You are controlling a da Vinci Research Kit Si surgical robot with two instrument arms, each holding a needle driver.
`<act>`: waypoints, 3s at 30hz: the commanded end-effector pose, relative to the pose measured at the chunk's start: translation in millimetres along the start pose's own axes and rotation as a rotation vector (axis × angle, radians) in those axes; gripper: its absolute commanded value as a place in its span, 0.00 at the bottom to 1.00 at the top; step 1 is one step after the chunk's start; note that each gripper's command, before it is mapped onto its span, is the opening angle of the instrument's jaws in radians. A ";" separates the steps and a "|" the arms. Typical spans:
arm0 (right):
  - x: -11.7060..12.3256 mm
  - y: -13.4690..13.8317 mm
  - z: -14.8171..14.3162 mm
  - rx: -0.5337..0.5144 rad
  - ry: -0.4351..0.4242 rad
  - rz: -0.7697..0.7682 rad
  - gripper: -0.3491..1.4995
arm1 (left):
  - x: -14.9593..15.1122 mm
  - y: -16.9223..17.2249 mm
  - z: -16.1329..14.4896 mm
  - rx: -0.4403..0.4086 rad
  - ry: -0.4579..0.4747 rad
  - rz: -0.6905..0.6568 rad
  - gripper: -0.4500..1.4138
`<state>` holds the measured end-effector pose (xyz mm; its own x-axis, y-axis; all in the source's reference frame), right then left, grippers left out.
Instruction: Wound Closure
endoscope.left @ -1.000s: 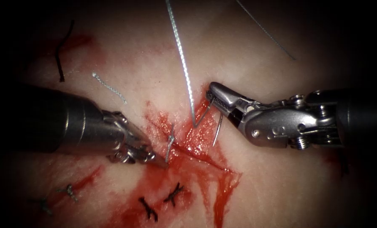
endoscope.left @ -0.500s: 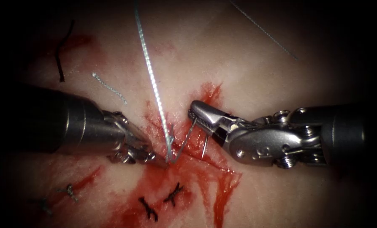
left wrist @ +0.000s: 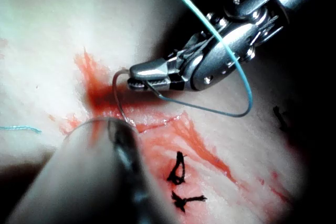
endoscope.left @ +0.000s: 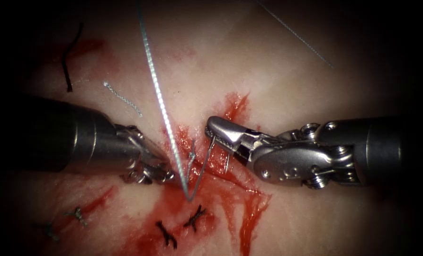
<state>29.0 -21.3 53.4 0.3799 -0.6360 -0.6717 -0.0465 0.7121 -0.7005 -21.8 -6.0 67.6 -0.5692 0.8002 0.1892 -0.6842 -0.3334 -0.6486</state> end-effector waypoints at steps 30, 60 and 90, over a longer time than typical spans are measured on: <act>0.3 -1.1 0.6 0.079 -0.012 -0.093 0.00 | 0.2 0.1 0.6 -0.001 -0.001 0.000 0.00; 0.2 -1.5 0.3 0.052 -0.074 0.049 0.00 | 0.1 0.1 0.6 -0.001 -0.002 0.001 0.00; -1.9 -0.4 -0.5 -0.021 -0.123 0.219 0.00 | 4.0 1.9 -2.6 -0.074 0.171 -0.025 0.00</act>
<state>27.0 -20.5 54.6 0.4699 -0.4243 -0.7741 -0.1580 0.8223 -0.5467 -24.0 -2.2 64.8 -0.4543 0.8874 0.0785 -0.6560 -0.2736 -0.7034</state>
